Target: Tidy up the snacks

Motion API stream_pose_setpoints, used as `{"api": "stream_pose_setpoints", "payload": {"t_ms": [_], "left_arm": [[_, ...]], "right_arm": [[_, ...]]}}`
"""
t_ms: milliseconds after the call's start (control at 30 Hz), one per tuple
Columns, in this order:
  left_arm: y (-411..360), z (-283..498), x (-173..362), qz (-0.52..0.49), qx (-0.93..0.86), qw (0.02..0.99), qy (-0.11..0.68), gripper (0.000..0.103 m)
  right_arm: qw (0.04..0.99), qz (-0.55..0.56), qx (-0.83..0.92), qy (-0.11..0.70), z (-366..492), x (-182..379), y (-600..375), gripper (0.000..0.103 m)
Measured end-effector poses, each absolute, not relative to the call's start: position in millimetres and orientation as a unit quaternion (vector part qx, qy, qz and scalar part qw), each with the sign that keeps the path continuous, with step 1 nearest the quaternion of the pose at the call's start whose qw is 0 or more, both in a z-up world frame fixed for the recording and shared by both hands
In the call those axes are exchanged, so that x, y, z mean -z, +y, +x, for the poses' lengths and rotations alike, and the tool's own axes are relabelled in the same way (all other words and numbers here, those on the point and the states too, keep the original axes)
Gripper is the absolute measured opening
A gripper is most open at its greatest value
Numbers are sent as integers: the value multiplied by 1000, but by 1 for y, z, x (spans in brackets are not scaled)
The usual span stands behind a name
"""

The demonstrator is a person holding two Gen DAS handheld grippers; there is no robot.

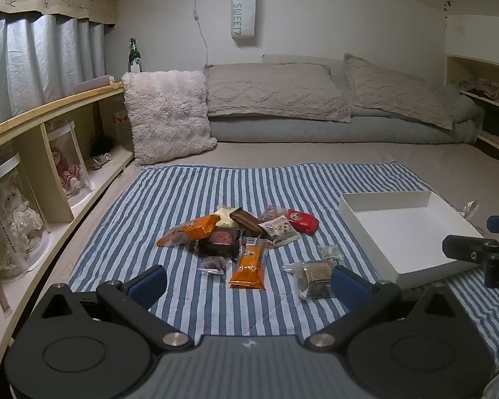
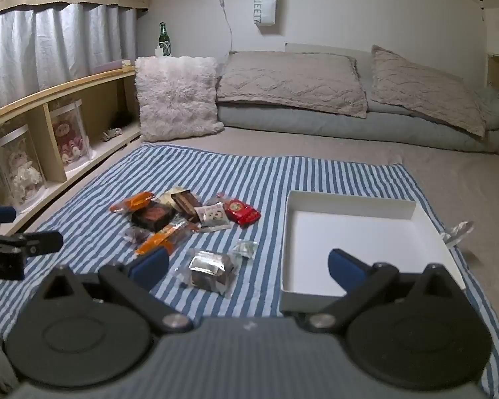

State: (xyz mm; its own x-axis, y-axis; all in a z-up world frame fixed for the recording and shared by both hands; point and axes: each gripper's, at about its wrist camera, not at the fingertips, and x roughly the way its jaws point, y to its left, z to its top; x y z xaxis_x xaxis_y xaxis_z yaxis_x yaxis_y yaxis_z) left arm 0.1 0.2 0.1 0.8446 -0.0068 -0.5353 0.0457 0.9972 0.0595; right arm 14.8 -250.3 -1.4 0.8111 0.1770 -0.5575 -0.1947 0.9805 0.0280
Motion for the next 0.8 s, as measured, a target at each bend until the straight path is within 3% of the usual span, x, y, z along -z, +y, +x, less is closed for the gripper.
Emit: {"api": "stream_pose_setpoints", "payload": {"t_ms": [800], "left_arm": [[0,0,0,35,14,960,278,103]], "right_arm": [[950,-22,-96,296,18,1,-249,103]]}}
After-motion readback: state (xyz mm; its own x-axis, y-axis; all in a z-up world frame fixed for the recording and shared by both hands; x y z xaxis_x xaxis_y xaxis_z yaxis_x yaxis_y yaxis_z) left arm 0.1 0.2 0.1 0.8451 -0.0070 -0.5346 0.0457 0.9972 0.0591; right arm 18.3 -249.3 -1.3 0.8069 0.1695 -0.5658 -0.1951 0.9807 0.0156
